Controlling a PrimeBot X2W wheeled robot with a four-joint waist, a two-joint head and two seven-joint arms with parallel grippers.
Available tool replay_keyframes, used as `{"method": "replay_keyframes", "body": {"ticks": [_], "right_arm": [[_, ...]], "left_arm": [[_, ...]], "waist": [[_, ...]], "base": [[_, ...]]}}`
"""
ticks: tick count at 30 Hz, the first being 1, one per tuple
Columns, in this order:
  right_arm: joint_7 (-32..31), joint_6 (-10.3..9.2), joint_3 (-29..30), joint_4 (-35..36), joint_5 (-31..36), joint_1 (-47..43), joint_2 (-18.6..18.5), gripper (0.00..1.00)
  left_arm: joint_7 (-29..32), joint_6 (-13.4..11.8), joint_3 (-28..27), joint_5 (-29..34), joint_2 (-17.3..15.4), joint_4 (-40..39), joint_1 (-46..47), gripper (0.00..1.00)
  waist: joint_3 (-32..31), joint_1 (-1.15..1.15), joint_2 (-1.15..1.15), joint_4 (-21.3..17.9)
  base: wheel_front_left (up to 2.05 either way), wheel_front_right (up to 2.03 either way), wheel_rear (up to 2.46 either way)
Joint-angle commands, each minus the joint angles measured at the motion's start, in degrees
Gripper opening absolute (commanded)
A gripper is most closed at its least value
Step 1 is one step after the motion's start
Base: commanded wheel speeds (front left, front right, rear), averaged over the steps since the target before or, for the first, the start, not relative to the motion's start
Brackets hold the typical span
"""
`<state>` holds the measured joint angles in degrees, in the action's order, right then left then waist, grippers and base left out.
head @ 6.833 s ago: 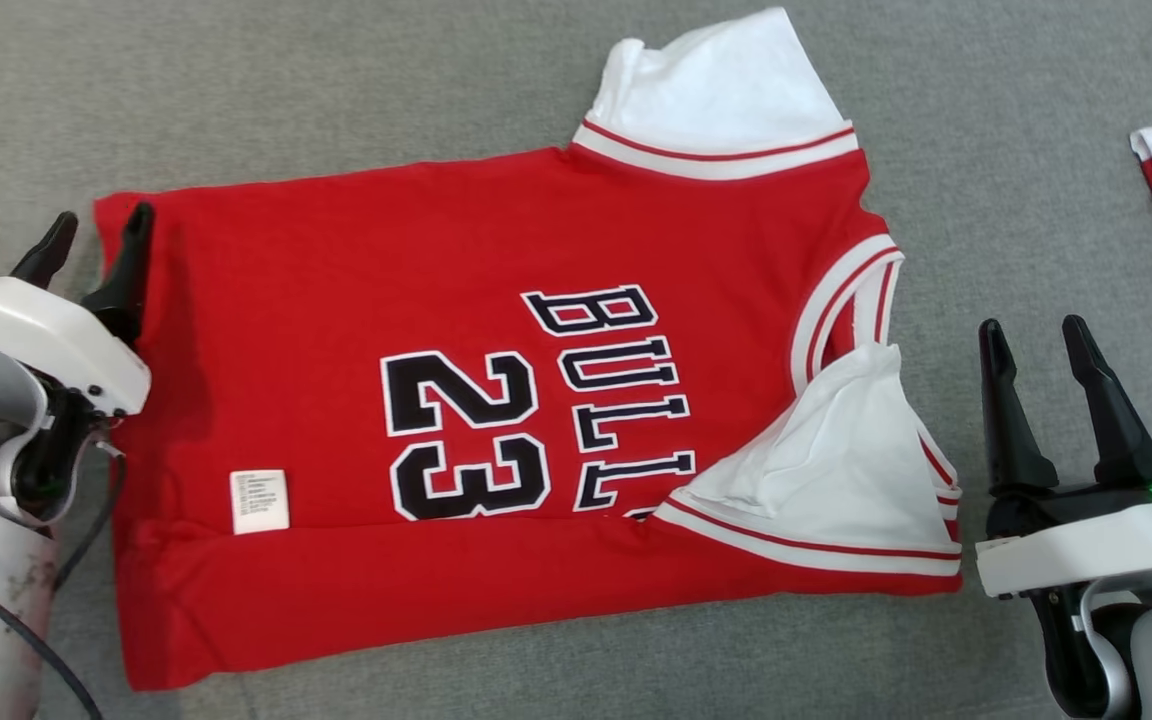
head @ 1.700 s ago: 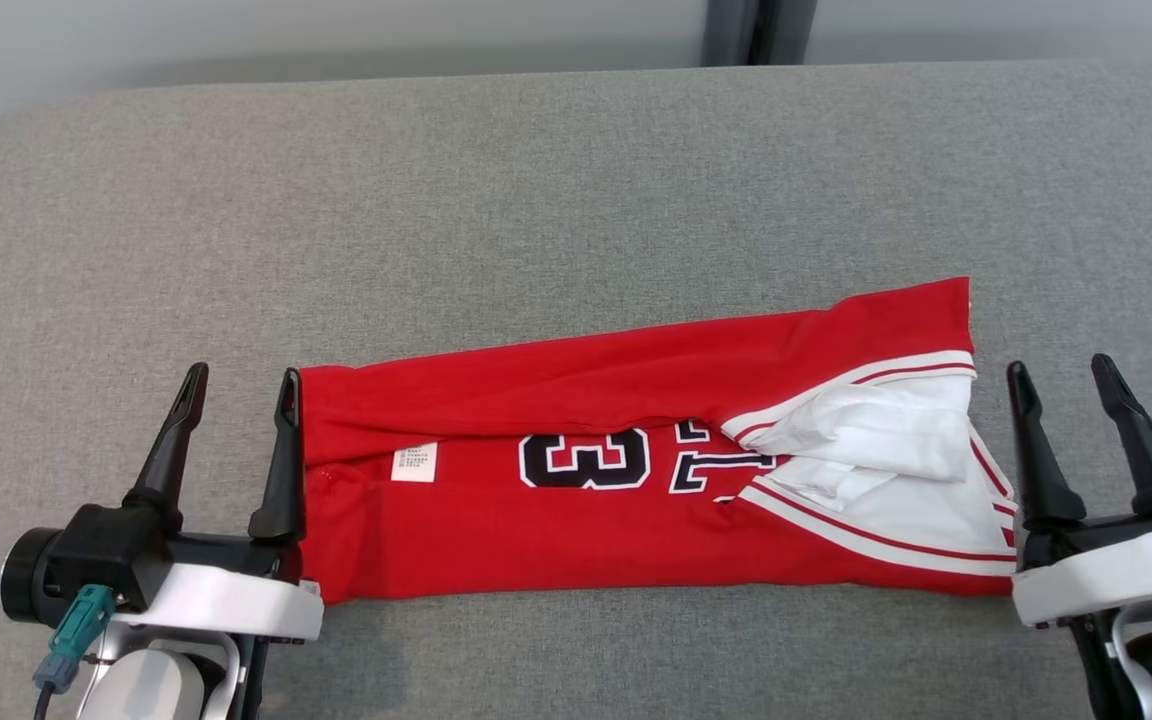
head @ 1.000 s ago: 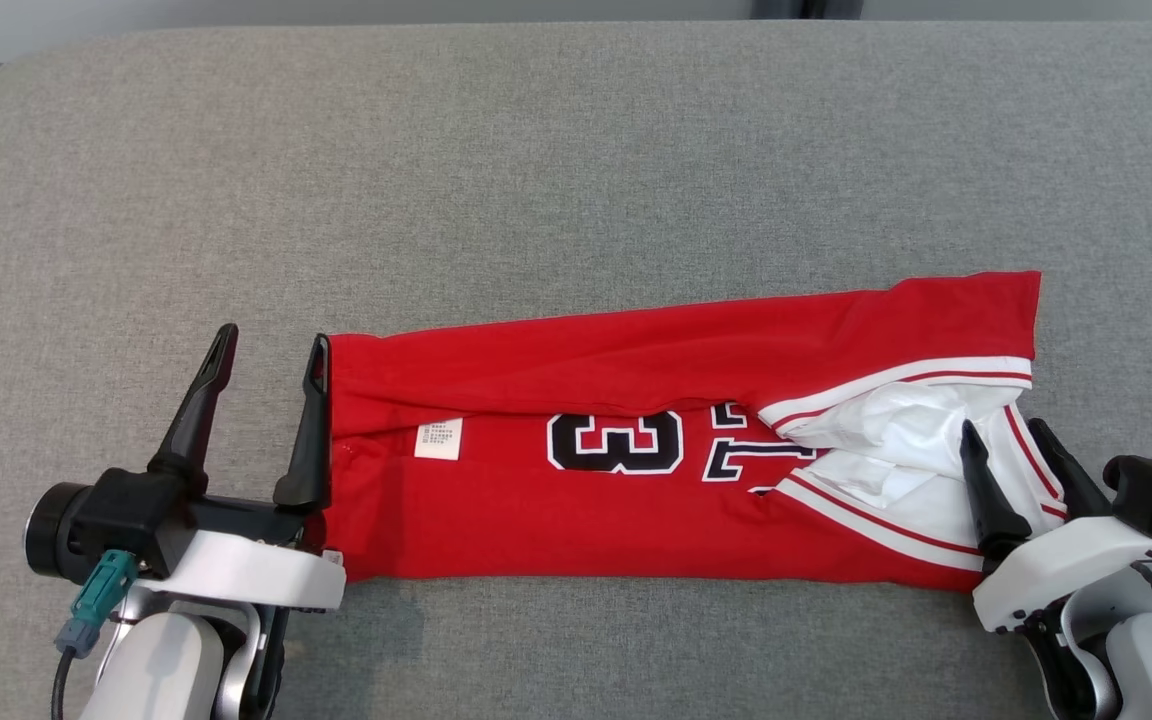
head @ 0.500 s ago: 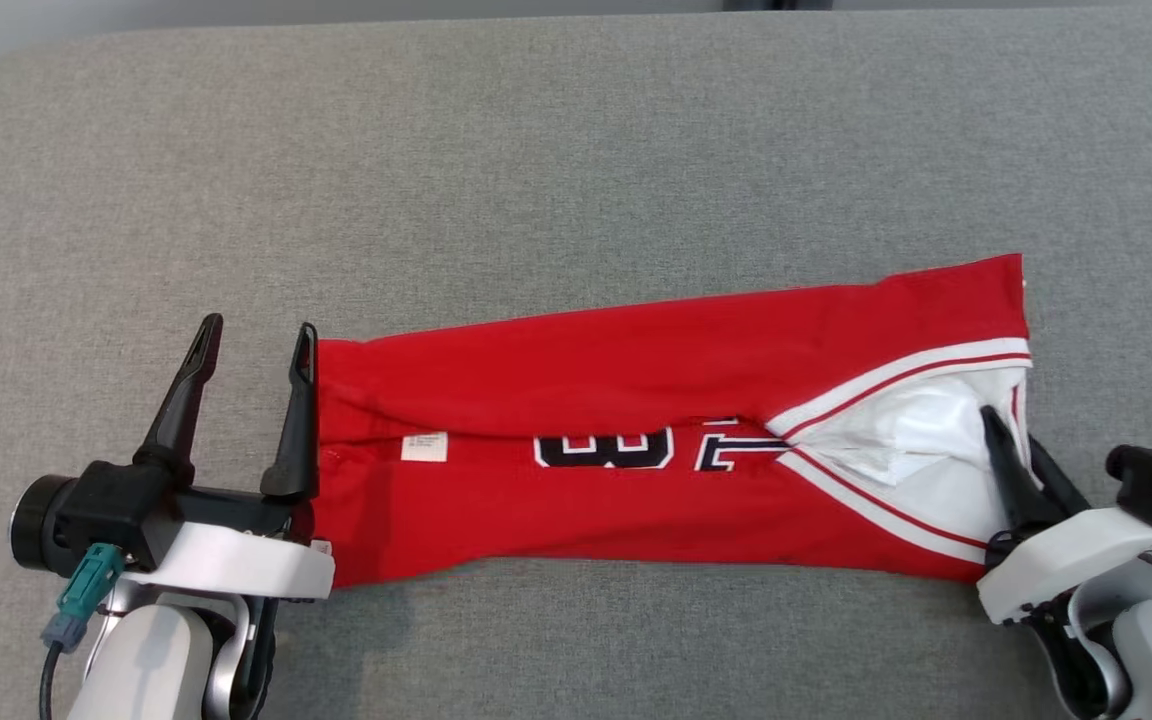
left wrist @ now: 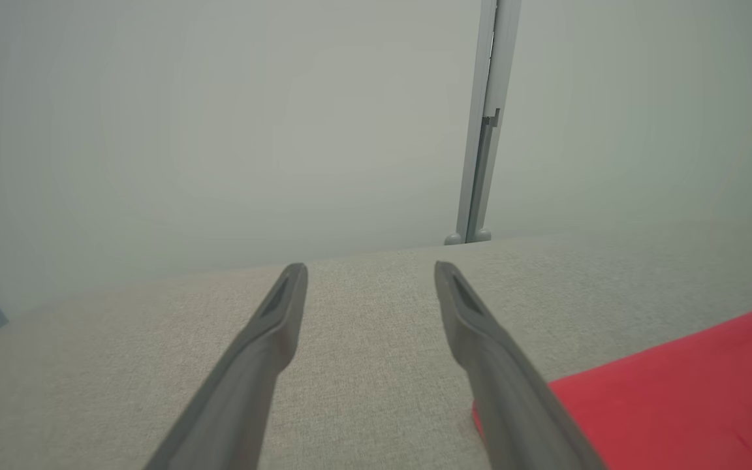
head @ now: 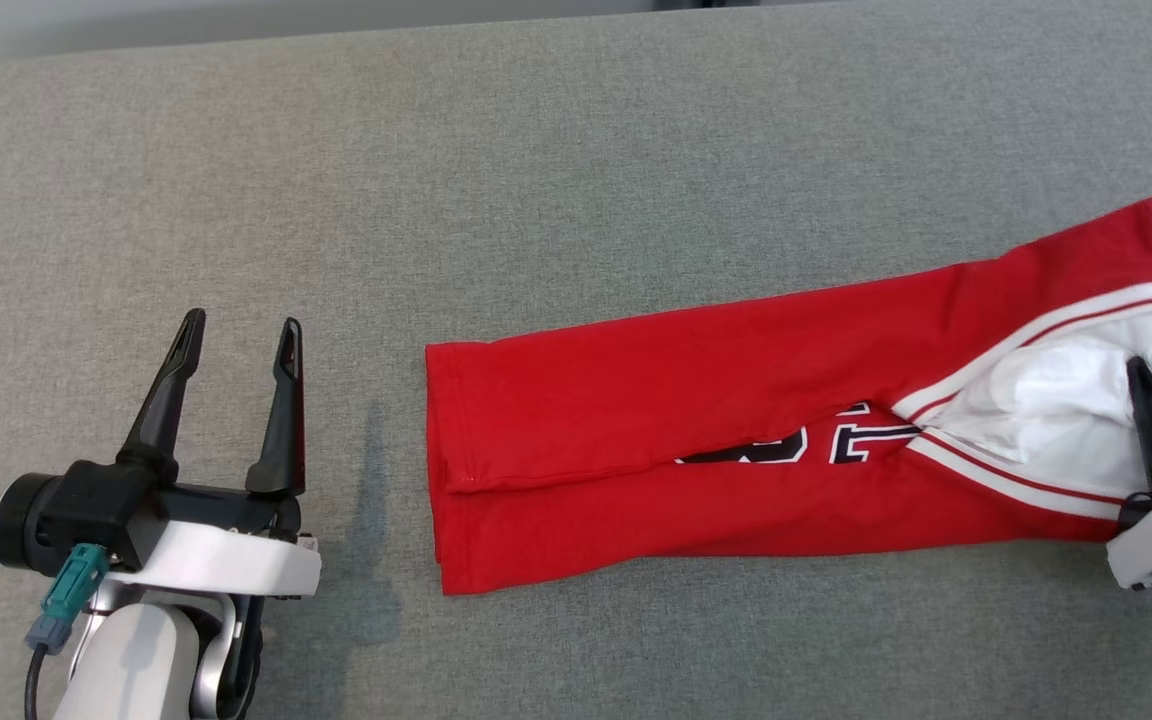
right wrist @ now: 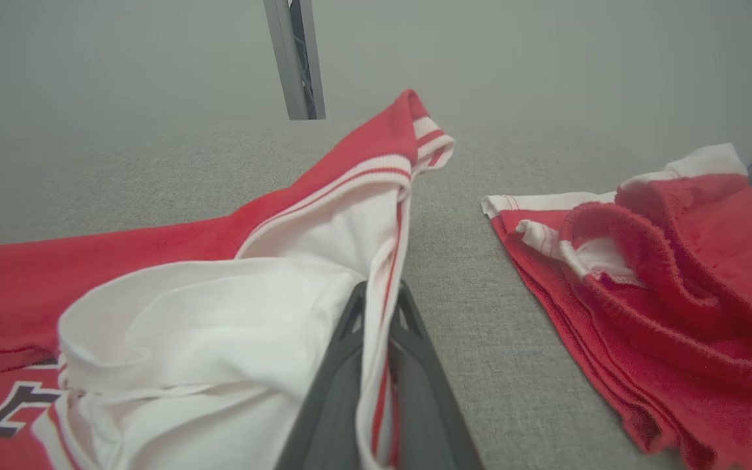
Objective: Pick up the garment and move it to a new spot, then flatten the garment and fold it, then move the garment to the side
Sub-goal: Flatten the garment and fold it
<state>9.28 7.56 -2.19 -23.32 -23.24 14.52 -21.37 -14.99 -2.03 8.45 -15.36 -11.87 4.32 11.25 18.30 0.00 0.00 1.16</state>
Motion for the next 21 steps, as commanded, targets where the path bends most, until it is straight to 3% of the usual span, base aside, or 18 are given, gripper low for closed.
{"method": "replay_keyframes", "body": {"ticks": [1,7,13,17,21], "right_arm": [[-1.08,-0.14,-0.56,3.06,-0.37,1.18,0.49,0.00],[-6.14,-0.10,-3.43,13.45,1.15,2.43,2.32,0.00],[-14.92,-0.09,-9.60,25.63,4.11,3.88,7.87,0.00],[-18.32,-0.09,-16.02,28.49,5.08,4.99,12.69,0.00],[-18.53,-0.09,-22.80,26.14,4.38,5.99,15.93,0.00]], "left_arm": [[-0.26,0.11,-0.40,0.57,-0.23,-0.27,0.14,1.00],[-0.26,0.25,-0.50,0.47,-0.23,-0.12,-0.22,1.00],[-0.26,0.41,0.28,0.65,0.09,-0.08,0.04,1.00],[-0.26,0.78,1.06,0.63,0.51,0.02,0.97,1.00],[-0.26,0.98,1.61,0.40,0.98,0.24,1.37,1.00]], "waist": [[-0.17,0.00,0.00,-0.55],[-0.65,0.00,0.00,-1.28],[-1.24,0.00,0.00,-0.89],[-1.03,0.00,0.00,0.37],[-0.52,0.00,0.00,1.94]], "base": [[0.00,0.00,0.00],[0.00,0.00,0.00],[0.00,0.00,0.00],[0.00,0.00,0.00],[0.00,0.00,0.00]]}}
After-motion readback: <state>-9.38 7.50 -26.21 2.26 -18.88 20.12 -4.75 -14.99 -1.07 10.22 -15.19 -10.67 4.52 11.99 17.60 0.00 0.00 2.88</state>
